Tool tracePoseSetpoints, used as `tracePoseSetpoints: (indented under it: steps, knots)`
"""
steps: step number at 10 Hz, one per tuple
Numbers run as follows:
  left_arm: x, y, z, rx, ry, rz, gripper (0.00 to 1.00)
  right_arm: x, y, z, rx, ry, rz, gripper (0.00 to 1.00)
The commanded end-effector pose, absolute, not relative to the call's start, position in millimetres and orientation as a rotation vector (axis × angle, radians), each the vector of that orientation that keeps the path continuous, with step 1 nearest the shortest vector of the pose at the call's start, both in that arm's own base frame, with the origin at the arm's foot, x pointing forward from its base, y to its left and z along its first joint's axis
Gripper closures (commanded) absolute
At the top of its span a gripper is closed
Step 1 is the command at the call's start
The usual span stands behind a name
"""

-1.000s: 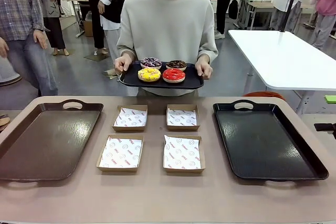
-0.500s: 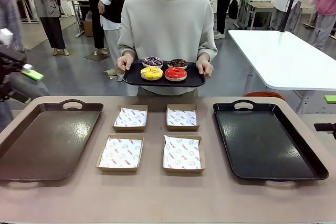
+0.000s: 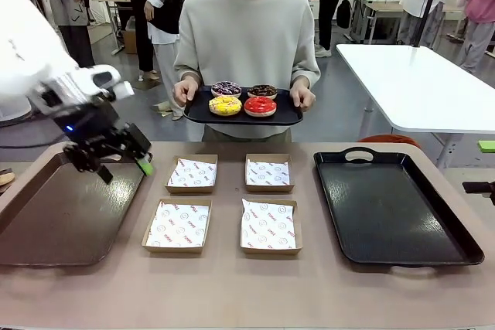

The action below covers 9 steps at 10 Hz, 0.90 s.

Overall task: Individually package the donuts and arrange them on the tray.
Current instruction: Pick up one Paper togo box.

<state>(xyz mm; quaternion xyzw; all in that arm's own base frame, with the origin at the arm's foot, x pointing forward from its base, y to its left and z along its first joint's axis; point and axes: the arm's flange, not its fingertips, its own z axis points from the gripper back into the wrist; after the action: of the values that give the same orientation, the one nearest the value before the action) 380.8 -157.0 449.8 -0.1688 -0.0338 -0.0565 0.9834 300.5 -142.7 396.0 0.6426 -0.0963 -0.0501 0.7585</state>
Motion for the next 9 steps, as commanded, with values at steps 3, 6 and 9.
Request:
tracePoseSetpoints:
  steps: [3, 6, 9]
  knots:
    - [398, -186, 394, -0.199, -0.097, -0.077, 0.00, 300, -143, 396, 1.404, -0.211, -0.109, 0.00]
    - [405, -201, 361, -0.153, -0.081, -0.106, 0.00, 300, -143, 396, 1.404, -0.211, -0.109, 0.00]
    - [408, -207, 342, -0.152, -0.059, -0.123, 0.00, 300, -143, 396, 1.404, -0.211, -0.109, 0.00]
